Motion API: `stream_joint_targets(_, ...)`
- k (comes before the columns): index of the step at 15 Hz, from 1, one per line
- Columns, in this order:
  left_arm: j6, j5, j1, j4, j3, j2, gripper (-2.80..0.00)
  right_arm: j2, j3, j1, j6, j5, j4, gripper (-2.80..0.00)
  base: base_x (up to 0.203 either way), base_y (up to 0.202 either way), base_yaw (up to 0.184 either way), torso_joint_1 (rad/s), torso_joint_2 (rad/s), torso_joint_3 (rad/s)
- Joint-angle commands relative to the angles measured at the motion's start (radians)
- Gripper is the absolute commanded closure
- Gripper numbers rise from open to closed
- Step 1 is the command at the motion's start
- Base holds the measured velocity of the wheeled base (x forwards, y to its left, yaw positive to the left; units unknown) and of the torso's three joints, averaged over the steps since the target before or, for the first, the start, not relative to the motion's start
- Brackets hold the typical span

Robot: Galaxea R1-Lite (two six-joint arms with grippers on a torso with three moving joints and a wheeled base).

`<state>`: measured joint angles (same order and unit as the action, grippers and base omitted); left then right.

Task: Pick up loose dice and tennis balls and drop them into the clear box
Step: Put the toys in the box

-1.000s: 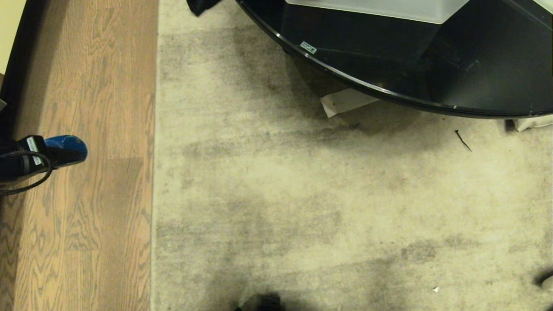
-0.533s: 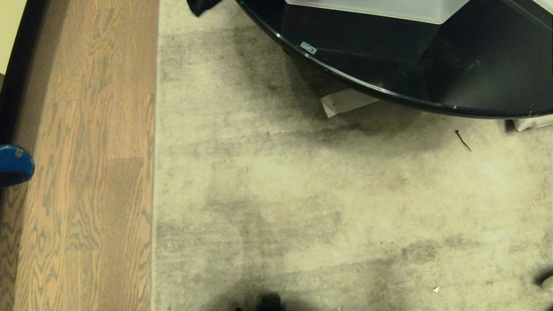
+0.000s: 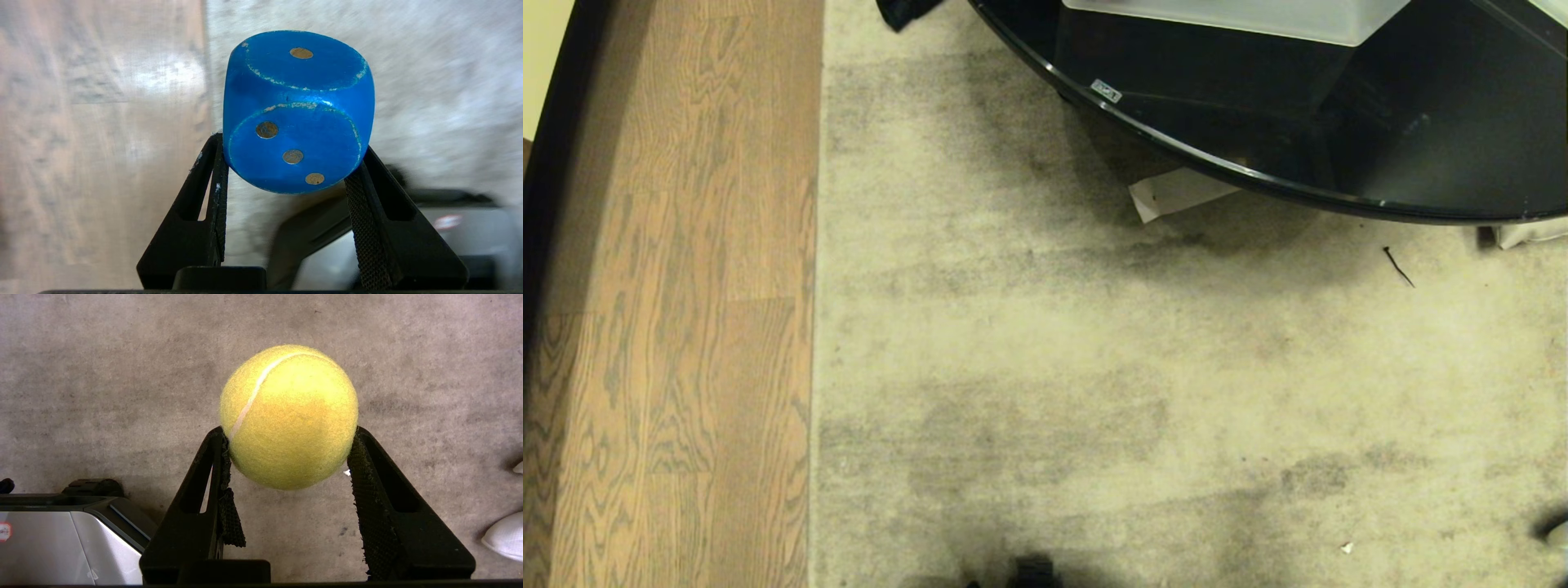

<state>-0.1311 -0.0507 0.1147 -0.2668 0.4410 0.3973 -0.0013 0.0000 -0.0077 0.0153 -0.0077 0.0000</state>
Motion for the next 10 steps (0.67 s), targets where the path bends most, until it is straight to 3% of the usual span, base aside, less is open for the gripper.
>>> stream_joint_targets(1,-0.007,-0.076,0.019,0.057,-0.113,-0.115,0.00,0.000,0.000,0.000,0.000,0.000,0.000,0.00,0.000,0.000,0.000,0.000,0.00,0.000)
stream_joint_targets(5,-0.007,-0.091,0.054,0.103,-0.149,-0.117,0.00,0.000,0.002,0.000,0.000,0.000,0.000,0.00,0.000,0.000,0.000,0.000,0.00,0.000)
stream_joint_targets(7,0.002,-0.075,-0.010,0.110,-0.160,-0.116,0.00,0.000,0.002,0.000,0.000,0.000,0.000,0.00,0.000,0.000,0.000,0.000,0.00,0.000)
stream_joint_targets(10,0.109,0.014,-0.080,0.135,-0.243,-0.218,0.00,0.000,0.000,0.000,0.000,0.000,0.000,0.00,0.000,0.000,0.000,0.000,0.00,0.000)
